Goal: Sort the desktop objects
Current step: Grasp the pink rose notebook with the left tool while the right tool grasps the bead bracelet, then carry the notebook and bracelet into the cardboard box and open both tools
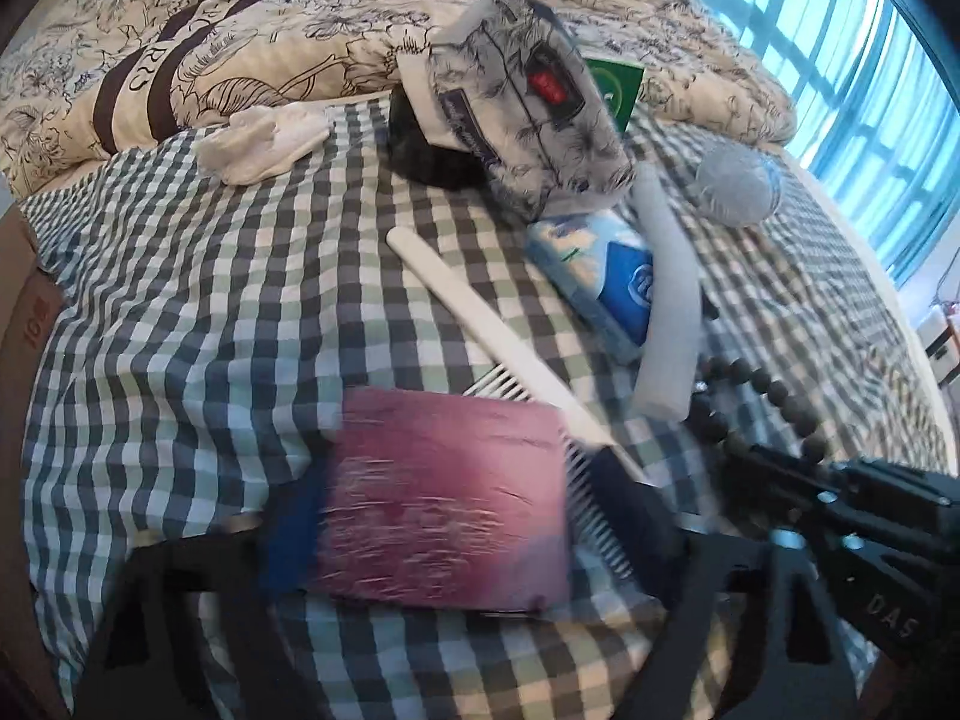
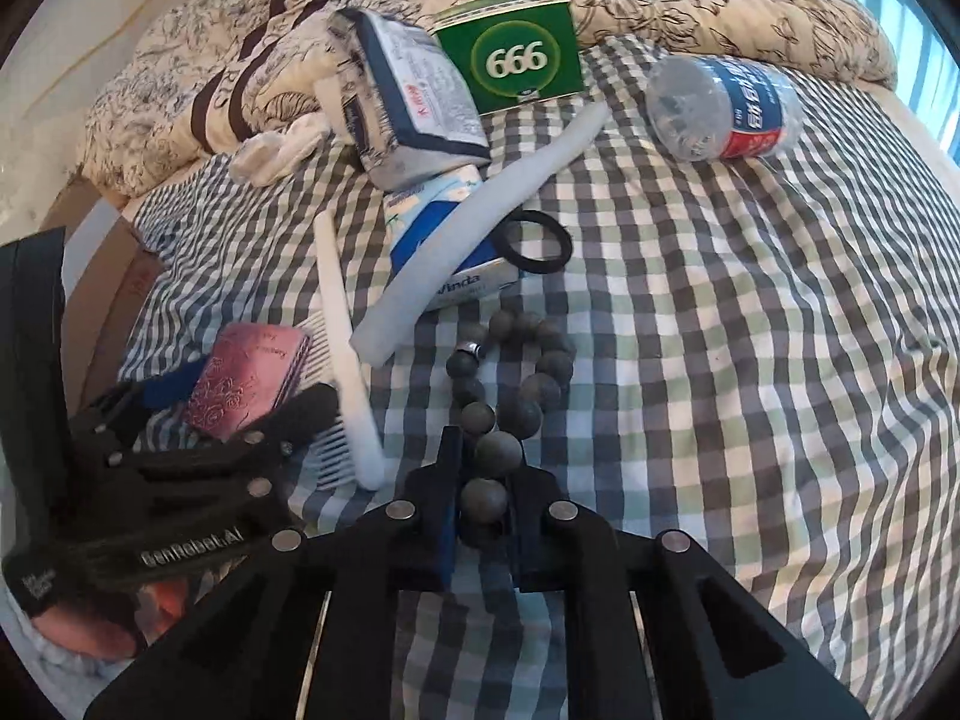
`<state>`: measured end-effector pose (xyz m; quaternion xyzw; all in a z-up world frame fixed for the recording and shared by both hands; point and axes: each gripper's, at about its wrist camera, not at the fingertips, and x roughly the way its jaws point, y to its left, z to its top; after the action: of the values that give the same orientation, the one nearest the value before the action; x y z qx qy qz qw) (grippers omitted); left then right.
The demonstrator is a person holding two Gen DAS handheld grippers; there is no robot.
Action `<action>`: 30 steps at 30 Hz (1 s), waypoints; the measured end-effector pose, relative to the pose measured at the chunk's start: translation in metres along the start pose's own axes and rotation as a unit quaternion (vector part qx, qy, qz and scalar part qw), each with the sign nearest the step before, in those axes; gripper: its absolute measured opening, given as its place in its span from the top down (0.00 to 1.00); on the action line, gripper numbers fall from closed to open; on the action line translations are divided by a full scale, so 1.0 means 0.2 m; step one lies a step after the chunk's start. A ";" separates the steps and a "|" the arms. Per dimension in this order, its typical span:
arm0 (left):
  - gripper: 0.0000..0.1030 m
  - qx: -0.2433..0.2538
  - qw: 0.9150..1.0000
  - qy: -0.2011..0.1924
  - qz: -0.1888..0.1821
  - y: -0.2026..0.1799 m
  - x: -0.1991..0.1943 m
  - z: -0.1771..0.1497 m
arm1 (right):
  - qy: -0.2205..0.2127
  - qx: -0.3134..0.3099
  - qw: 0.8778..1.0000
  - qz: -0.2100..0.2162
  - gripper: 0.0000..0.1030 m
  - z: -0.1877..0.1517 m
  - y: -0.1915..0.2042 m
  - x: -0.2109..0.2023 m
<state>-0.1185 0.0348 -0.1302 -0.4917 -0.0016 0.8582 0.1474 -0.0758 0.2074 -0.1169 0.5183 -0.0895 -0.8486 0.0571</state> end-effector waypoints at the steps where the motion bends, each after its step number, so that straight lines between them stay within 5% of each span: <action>1: 0.28 -0.008 1.000 0.002 -0.005 0.01 0.00 0.00 | 0.002 0.004 1.000 0.004 0.89 0.00 -0.01 0.00; 23: 0.29 -0.011 0.997 -0.080 -0.013 0.03 -0.36 0.05 | -0.054 -0.004 0.999 0.001 0.89 0.05 0.07 -0.36; 30: 0.29 -0.014 0.994 -0.107 -0.010 0.10 -0.66 0.05 | -0.085 -0.026 0.996 0.004 0.89 0.06 0.22 -0.64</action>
<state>-0.0694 -0.0163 -0.0164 -0.3992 -0.0343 0.9041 0.1486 -0.0274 0.1908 0.0089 0.4423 -0.0736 -0.8914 0.0662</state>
